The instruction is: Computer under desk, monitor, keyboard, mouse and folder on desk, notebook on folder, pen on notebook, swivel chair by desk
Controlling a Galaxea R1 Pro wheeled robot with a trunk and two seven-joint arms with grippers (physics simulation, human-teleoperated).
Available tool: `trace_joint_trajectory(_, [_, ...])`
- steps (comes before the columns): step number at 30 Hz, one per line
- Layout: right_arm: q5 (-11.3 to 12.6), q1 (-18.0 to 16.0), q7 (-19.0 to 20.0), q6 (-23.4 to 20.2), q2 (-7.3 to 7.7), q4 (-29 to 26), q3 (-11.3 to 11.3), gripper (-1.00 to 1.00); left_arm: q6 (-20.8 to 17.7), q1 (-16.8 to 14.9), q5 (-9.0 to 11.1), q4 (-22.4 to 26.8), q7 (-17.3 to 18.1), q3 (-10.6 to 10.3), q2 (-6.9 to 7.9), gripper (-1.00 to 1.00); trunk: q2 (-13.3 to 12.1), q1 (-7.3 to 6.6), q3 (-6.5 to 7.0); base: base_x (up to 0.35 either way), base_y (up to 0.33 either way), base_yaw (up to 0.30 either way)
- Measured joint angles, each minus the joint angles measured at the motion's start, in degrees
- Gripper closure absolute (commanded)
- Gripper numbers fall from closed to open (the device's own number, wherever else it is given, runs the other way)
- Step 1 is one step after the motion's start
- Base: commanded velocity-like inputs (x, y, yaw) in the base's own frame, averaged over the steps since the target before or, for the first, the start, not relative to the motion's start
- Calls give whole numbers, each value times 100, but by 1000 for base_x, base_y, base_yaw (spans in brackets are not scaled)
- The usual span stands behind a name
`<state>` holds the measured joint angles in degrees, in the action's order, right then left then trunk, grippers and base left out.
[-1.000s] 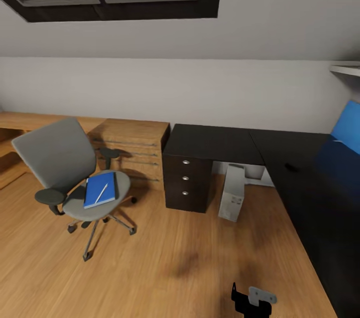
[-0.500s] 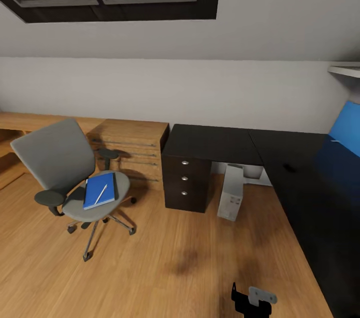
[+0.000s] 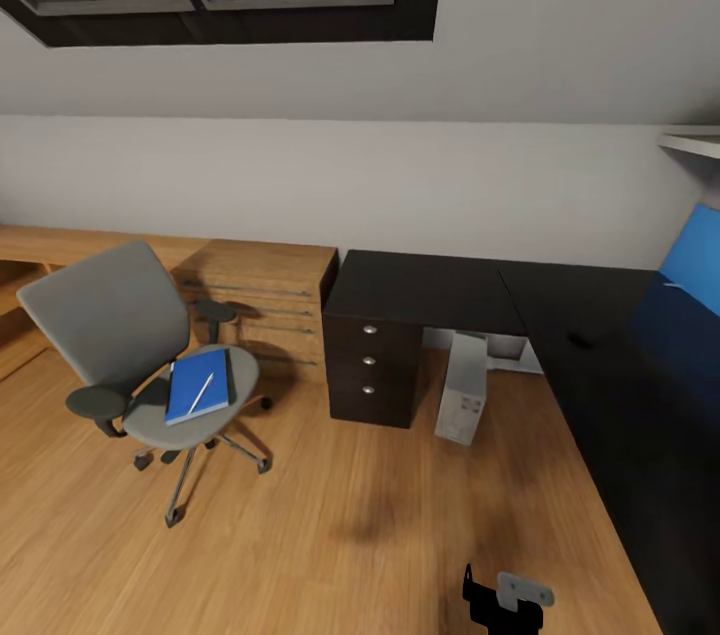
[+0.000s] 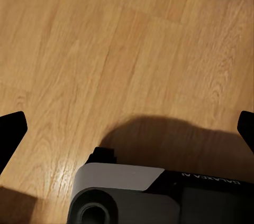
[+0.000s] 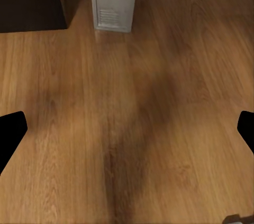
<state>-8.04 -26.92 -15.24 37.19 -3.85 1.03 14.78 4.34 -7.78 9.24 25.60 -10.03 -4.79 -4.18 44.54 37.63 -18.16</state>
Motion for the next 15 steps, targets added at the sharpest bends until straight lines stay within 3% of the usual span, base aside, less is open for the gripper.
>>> trace_joint_trajectory(15, [13,0,-2,8,-1,0,0,-100,0,0,0,0,0,0,0,-100,-603,-330,268,72,0,0])
